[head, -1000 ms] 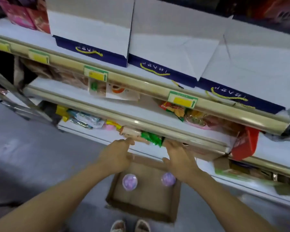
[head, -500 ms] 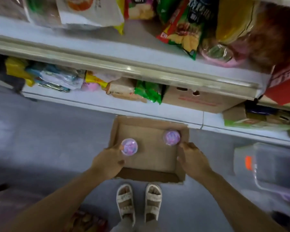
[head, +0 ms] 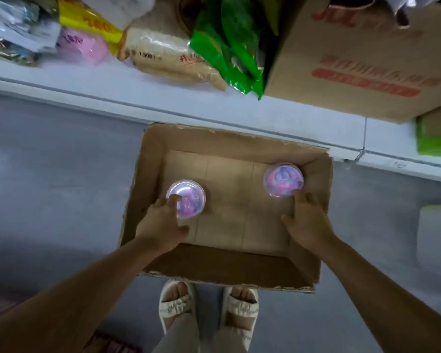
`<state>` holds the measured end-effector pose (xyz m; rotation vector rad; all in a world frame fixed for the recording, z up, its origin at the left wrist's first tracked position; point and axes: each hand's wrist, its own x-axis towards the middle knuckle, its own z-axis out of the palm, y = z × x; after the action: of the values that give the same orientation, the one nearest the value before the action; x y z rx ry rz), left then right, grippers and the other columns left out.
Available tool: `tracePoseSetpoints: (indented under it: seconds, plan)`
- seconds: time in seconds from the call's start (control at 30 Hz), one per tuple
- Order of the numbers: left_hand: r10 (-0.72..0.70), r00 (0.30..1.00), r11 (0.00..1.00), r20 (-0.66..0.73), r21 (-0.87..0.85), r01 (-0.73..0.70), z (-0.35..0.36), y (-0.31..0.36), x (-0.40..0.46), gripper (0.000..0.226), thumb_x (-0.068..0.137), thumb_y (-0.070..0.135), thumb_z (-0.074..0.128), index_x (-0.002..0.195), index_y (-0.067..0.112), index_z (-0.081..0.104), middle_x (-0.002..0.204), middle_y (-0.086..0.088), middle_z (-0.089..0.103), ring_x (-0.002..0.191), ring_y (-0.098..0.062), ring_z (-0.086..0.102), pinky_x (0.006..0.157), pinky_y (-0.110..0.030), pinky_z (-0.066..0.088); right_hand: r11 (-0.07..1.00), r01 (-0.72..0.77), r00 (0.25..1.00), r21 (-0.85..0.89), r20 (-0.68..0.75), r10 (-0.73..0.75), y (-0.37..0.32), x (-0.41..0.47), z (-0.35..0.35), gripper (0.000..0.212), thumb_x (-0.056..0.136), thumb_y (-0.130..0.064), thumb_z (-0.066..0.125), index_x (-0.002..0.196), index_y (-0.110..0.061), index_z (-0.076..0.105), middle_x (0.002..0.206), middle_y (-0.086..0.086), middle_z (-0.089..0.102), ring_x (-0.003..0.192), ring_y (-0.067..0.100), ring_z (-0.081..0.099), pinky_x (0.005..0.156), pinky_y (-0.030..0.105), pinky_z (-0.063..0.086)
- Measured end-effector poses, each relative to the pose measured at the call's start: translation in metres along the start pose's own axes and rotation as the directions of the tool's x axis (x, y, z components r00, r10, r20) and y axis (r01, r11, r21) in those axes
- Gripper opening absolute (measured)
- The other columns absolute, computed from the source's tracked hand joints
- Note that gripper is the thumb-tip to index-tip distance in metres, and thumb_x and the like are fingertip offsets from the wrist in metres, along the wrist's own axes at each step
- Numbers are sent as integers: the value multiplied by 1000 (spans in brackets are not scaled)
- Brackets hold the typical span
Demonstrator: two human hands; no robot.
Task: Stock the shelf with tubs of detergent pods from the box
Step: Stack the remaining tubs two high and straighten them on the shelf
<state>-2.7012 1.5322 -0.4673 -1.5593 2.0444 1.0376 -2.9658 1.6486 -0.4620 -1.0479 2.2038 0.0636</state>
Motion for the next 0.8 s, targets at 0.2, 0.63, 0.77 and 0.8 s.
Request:
tracePoseSetpoints:
  seconds: [0.2,0.63,0.77,0.8]
  plan:
    - [-89,996,984,-28,155,92,60,-18,65,114,65,41,82,149,31,5,153,-12,9,140,-35,16,105,-55,35,997,-54,994,64,-89,59,23,66,49,80,87,-25,62,149,-15,12,148,20,24,124,39,43,93,41,45]
    - [-67,989,969,-129,229,95,110,-32,132,128,57,43,87,148,39,-3,153,-14,-8,141,-40,0,102,-59,35,994,-84,979,76,-181,96,61,166,102,118,68,-44,79,150,-25,-2,156,14,-4,141,39,5,112,49,21]
    - [-22,989,961,-144,271,61,105,-23,138,123,55,41,87,147,38,5,147,-16,2,135,-39,11,97,-51,40,994,-109,966,-14,-237,102,55,170,100,100,74,-34,76,150,-27,10,149,21,11,130,44,19,102,49,33]
    - [2,989,959,-146,282,39,104,-19,138,123,55,42,87,147,37,6,147,-16,3,135,-39,11,97,-50,40,995,-102,961,-18,-259,94,54,169,100,97,74,-32,76,149,-27,15,146,22,14,128,45,22,100,49,36]
